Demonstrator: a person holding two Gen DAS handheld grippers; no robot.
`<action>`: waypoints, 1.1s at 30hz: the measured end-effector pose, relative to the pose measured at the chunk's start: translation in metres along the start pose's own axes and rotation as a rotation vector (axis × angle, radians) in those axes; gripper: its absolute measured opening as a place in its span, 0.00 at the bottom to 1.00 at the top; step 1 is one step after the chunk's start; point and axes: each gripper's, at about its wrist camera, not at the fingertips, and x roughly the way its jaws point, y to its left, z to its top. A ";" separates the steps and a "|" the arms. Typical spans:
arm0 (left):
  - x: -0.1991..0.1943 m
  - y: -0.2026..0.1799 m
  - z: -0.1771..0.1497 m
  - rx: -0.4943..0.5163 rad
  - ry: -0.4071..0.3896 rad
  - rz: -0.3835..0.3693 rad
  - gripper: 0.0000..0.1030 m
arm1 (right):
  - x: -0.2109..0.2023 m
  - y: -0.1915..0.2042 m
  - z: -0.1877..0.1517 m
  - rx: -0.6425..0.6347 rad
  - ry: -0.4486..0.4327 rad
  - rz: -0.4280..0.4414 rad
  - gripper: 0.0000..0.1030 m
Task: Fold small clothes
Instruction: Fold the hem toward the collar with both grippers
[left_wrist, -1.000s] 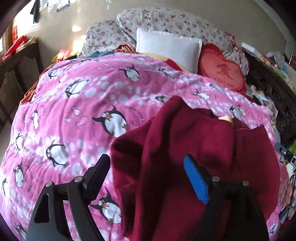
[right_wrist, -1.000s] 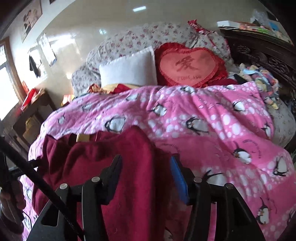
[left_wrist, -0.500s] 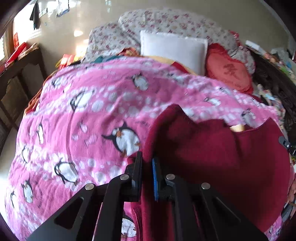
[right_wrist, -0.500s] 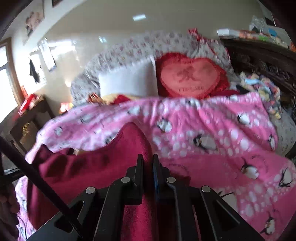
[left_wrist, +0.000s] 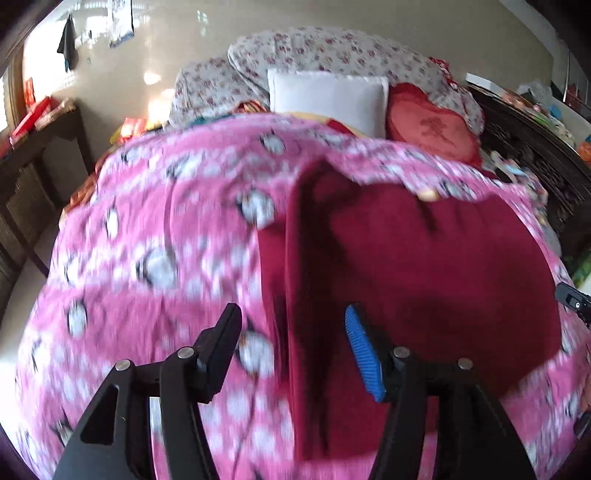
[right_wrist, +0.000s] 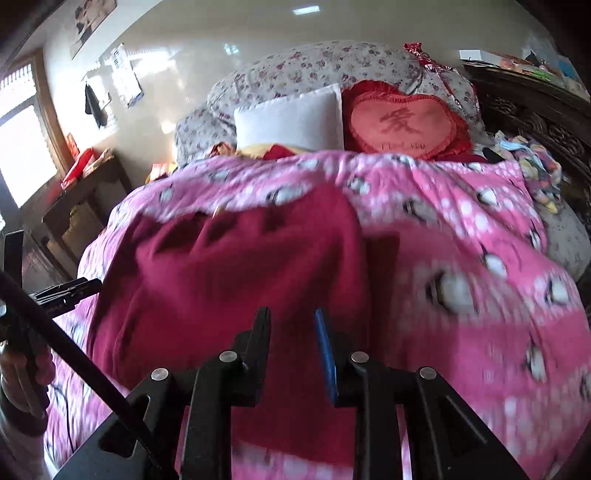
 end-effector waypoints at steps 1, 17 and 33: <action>-0.004 0.003 -0.012 -0.002 0.011 0.001 0.56 | -0.005 -0.002 -0.008 0.014 -0.004 0.010 0.50; 0.026 0.003 -0.062 -0.065 0.179 -0.200 0.15 | -0.007 -0.038 -0.061 0.132 0.000 0.060 0.09; -0.007 0.013 -0.062 0.014 0.135 -0.160 0.12 | -0.037 -0.034 -0.062 0.101 -0.003 -0.042 0.16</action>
